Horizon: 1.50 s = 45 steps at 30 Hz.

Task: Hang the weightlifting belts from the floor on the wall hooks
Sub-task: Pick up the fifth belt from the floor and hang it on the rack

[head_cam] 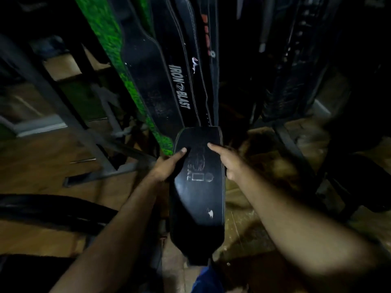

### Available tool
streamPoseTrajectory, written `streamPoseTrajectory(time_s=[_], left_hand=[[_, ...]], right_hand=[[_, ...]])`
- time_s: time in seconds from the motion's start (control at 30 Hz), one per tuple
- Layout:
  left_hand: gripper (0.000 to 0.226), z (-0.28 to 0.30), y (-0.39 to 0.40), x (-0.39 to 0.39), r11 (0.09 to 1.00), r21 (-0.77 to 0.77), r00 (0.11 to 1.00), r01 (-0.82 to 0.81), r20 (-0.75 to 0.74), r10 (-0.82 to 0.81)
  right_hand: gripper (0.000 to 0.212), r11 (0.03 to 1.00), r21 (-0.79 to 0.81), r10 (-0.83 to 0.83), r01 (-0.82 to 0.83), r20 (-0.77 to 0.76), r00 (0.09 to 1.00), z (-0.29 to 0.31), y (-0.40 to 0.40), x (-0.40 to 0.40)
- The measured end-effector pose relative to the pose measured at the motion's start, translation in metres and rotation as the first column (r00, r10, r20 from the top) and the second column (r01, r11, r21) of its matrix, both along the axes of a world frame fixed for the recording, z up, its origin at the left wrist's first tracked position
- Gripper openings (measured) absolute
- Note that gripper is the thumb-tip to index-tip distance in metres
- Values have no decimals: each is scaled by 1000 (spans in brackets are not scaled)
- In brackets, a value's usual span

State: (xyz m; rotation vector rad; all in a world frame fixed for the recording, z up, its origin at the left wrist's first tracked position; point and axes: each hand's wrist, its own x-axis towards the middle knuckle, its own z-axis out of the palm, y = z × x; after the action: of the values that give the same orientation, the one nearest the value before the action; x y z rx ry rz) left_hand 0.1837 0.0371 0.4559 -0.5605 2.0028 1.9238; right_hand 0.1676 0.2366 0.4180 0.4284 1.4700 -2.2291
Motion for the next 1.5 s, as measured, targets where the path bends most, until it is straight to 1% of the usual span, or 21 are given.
streamPoseTrajectory(time_s=[0.07, 0.1, 0.13, 0.17, 0.23, 0.3, 0.37, 0.43, 0.57, 0.67, 0.77, 0.83, 0.93, 1.0, 1.07, 1.17, 1.23, 1.27, 1.33, 1.4, 1.5], left_hand=[[78, 22, -14, 0, 997, 57, 999, -47, 6, 46], [86, 30, -21, -2, 994, 83, 997, -73, -14, 74], [89, 39, -25, -4, 991, 98, 995, -91, -37, 95], [88, 45, -29, -7, 989, 90, 990, -120, -63, 126], [67, 63, -26, -2, 979, 91, 971, -184, -139, 195], [39, 75, -20, 5, 972, 103, 944, -210, -237, 229], [30, 78, -20, 10, 979, 127, 927, -162, -321, 195], [32, 82, -26, 16, 989, 130, 913, -68, -392, 115], [30, 94, -59, 11, 989, 30, 908, 143, -402, -119], [47, 113, -87, -2, 984, 59, 945, 170, -292, -146], [63, 140, -107, -28, 960, 250, 976, 129, -203, -78], [71, 158, -114, -52, 949, 301, 983, 94, -178, -41], [46, 170, -116, -80, 949, 312, 988, 52, -156, -3], [25, 170, -113, -92, 945, 322, 986, 49, -165, 6], [13, 167, -110, -102, 959, 274, 958, 67, -288, 15], [11, 161, -108, -108, 961, 245, 893, 131, -450, -7], [15, 159, -109, -105, 944, 290, 868, 158, -497, 7], [11, 159, -109, -101, 941, 298, 857, 159, -515, 18], [13, 157, -106, -95, 940, 277, 836, 198, -548, -15], [24, 155, -98, -88, 934, 207, 805, 290, -581, -120], [32, 154, -87, -80, 917, 165, 790, 362, -577, -208]], right_hand=[[63, 992, 74, 103, -98, -58, 993, 36, -8, 19], [70, 981, 122, 158, -151, -55, 986, 43, -10, 24], [86, 971, 151, 199, -188, -62, 978, 50, -11, 29], [99, 959, 163, 242, -230, -59, 969, 59, -11, 34], [111, 946, 125, 309, -298, -81, 948, 59, -11, 26], [105, 931, 129, 353, -340, -88, 932, 64, -15, 14], [93, 954, 47, 300, -297, -74, 951, 74, -18, 0], [85, 980, -16, 196, -201, -137, 971, 98, -27, -14], [104, 998, 42, 58, -48, -290, 955, 131, -56, -54], [97, 993, 110, 86, -47, -375, 923, 149, -83, -61], [74, 975, 192, 179, -108, -404, 897, 148, -107, -59], [63, 943, 264, 293, -200, -383, 876, 142, -118, -61], [37, 916, 290, 373, -277, -365, 853, 143, -121, -60], [34, 912, 297, 381, -283, -360, 852, 143, -121, -61], [49, 910, 314, 372, -269, -339, 864, 142, -123, -64], [66, 914, 283, 367, -289, -281, 886, 150, -122, -71], [101, 929, 234, 336, -288, -203, 920, 152, -120, -83], [104, 941, 199, 312, -272, -207, 927, 159, -120, -86], [79, 963, 137, 260, -231, -253, 932, 177, -124, -95], [54, 984, 58, 180, -171, -276, 944, 198, -128, -105], [33, 999, 8, 40, -40, -285, 958, 220, -128, -118]])
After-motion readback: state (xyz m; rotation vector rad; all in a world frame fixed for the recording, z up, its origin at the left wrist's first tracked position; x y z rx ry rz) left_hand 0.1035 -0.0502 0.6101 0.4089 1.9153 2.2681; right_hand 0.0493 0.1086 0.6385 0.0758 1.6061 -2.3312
